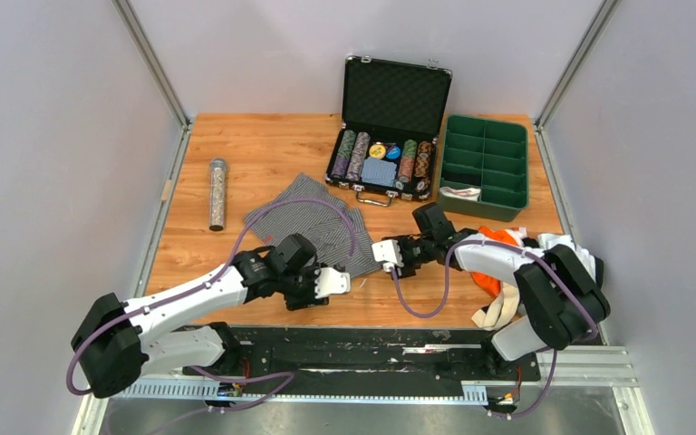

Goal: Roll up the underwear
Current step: Fold the underwear at the center of the board.

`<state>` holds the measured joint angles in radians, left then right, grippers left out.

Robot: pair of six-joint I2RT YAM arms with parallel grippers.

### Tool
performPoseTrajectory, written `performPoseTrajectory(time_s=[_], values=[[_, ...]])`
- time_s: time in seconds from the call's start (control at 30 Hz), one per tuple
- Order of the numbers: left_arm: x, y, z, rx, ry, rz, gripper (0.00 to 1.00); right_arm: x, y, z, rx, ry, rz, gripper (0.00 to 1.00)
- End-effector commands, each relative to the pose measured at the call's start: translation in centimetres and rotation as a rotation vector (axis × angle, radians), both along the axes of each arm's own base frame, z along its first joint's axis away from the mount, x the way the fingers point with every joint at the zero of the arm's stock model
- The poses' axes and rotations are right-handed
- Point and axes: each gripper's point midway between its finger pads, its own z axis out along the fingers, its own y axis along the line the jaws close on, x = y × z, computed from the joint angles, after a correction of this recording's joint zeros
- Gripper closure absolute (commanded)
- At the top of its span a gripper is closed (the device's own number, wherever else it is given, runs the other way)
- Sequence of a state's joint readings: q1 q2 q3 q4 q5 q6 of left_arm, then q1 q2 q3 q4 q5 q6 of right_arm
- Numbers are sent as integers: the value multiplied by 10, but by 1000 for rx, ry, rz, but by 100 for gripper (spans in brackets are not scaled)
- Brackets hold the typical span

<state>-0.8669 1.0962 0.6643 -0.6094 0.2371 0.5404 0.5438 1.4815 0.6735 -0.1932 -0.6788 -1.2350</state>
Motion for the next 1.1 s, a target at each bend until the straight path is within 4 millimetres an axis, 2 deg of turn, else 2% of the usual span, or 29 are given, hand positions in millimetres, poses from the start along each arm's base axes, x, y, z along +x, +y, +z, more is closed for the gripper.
performPoseTrajectory(time_s=[0.0, 0.23, 0.33, 0.53, 0.87, 0.93, 1.07], values=[[4, 1, -10, 23, -71, -80, 48, 17, 20, 18, 72, -70, 49, 49], [11, 11, -27, 79, -109, -61, 48, 21, 24, 12, 61, -56, 51, 52], [8, 11, -30, 74, -95, -69, 49, 20, 25, 8, 52, -47, 62, 53], [10, 11, -40, 100, -85, -66, 55, 14, 23, 2, 34, -29, 96, 54], [6, 11, -46, 114, -61, -89, 82, 1, 21, -7, 16, 30, 131, 56], [5, 11, -46, 115, -53, -96, 88, -1, 22, -10, 10, 39, 135, 59], [0, 12, -47, 118, -31, -116, 100, -1, 24, -15, -4, 61, 129, 72]])
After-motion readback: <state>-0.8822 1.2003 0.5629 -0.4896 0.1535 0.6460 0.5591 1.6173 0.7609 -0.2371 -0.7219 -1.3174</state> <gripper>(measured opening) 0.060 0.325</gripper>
